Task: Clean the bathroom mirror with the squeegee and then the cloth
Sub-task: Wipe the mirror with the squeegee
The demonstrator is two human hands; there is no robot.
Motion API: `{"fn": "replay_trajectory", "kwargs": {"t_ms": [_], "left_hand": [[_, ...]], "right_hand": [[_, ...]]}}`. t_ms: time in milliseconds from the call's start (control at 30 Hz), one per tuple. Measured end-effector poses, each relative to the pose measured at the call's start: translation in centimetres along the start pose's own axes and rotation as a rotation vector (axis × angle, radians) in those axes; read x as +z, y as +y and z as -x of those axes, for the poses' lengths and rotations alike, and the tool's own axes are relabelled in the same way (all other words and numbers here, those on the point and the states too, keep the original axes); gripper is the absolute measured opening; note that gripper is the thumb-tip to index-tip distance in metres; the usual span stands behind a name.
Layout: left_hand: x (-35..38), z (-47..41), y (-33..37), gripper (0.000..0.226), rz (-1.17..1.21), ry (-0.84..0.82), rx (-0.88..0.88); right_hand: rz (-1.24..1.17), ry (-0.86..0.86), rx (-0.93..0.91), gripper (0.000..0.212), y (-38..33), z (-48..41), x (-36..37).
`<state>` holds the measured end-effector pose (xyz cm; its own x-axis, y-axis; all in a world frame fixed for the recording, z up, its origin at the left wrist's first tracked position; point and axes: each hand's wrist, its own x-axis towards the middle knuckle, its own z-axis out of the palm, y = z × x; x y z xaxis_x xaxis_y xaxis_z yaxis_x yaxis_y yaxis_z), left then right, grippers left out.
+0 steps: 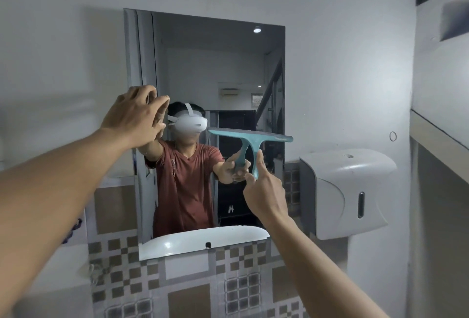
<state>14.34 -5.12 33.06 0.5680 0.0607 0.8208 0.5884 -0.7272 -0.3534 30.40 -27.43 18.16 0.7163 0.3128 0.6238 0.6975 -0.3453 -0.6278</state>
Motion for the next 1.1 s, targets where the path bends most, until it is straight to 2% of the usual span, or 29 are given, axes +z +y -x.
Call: {"fn": "replay_trajectory", "kwargs": {"t_ms": [300, 500, 700, 933, 1100], "left_hand": [[-0.1, -0.9, -1.0, 0.074, -0.012, 0.0, 0.004], [0.2, -1.0, -1.0, 0.072, 0.016, -0.017, -0.02], [0.2, -1.4, -1.4, 0.072, -0.004, -0.019, 0.006], [0.0, -1.5, -1.9, 0.064, 0.034, -0.026, 0.035], [-0.1, -1.7, -1.9, 0.065, 0.074, -0.051, 0.027]], "right_hand": [[-0.297, -0.015, 0.102, 0.07, -2.6, 0.8, 4.0], [-0.439, -0.011, 0.076, 0.072, -4.1, 2.3, 6.7], [-0.425, -0.061, 0.017, 0.077, -4.3, 4.6, 10.2], [-0.252, -0.17, -0.055, 0.079, -4.5, 6.5, 13.1], [-0.281, -0.18, -0.093, 0.08, -4.7, 6.7, 13.3]]}}
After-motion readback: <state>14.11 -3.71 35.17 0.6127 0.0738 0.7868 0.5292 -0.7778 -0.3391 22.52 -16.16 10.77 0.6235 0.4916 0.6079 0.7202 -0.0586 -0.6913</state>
